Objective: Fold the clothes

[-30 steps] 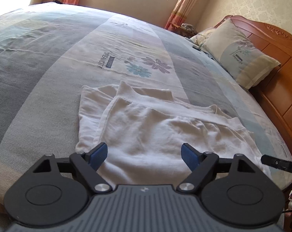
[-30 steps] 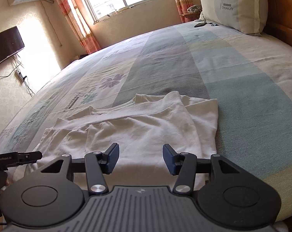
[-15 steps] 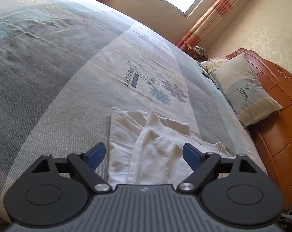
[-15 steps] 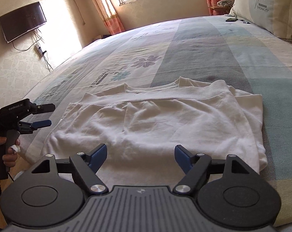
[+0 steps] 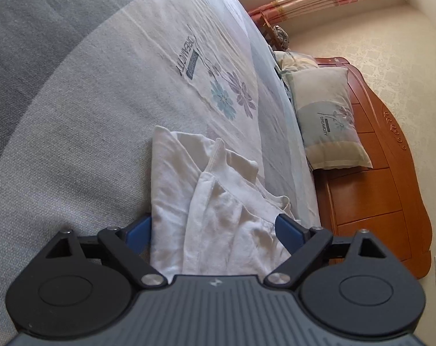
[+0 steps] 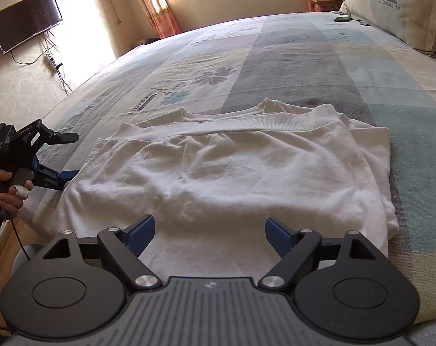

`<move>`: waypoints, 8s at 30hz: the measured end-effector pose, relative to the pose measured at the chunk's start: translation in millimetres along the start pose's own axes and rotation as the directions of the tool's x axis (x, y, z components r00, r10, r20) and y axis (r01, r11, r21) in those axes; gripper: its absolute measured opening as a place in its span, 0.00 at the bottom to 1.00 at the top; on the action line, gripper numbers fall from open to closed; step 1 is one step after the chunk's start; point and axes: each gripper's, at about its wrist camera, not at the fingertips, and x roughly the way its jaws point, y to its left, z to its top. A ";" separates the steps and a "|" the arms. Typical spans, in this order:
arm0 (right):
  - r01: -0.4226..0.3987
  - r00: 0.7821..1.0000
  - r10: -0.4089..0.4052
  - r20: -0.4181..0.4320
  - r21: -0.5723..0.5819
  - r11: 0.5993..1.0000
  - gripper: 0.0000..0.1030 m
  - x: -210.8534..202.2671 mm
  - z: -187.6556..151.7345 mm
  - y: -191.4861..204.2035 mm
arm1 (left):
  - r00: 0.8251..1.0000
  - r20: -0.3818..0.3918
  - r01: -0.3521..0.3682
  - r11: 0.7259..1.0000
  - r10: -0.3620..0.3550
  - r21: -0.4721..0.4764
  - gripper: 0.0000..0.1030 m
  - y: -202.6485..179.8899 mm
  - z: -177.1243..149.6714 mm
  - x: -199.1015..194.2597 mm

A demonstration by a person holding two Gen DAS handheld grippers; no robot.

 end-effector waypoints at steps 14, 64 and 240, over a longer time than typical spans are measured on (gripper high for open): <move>0.000 0.999 -0.004 -0.044 -0.096 0.995 0.87 6.0 1.3 26.5 | 0.992 -0.114 0.046 0.999 -0.045 0.004 0.89 -11.6 -29.5 2.4; -0.120 0.992 0.118 0.052 0.041 0.992 0.91 5.7 12.7 9.1 | 0.957 -0.196 -0.148 0.943 0.212 0.298 0.20 -34.3 -27.4 30.4; 0.107 0.952 -0.154 0.266 0.183 0.977 1.00 -134.0 -50.3 -67.4 | 0.895 0.220 -0.324 0.225 0.389 0.919 0.75 -184.9 -263.8 94.3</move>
